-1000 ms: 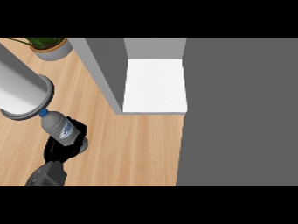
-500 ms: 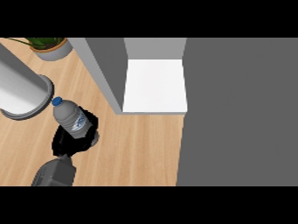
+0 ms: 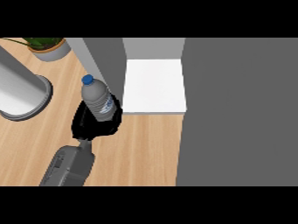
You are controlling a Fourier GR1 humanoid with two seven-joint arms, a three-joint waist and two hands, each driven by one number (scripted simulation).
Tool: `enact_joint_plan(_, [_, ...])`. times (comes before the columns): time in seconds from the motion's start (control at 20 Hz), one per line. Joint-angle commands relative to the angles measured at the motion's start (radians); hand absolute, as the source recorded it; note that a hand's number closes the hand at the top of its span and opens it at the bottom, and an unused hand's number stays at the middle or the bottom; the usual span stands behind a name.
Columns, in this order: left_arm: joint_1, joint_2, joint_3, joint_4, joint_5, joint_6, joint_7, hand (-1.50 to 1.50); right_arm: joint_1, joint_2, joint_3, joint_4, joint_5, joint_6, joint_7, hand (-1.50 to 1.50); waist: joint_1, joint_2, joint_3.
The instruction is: Pick up the bottled water, place it into the cabinet and close the cabinet
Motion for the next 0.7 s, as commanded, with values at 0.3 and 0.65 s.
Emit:
enact_joint_plan(0.3, [-0.206, -0.001, -0.118, -0.019, -0.049, 0.276, 0.098, 1.50, -0.016, -0.013, -0.022, 0.010, -0.037, -0.001, 0.015, -1.50, -0.008, 0.001, 0.000])
enact_joint_plan(0.65, [-0.292, 0.006, -0.144, 0.044, -0.138, 0.390, 0.061, 1.50, -0.008, -0.028, -0.009, -0.014, -0.047, 0.017, 0.022, -1.50, -0.039, 0.006, 0.000])
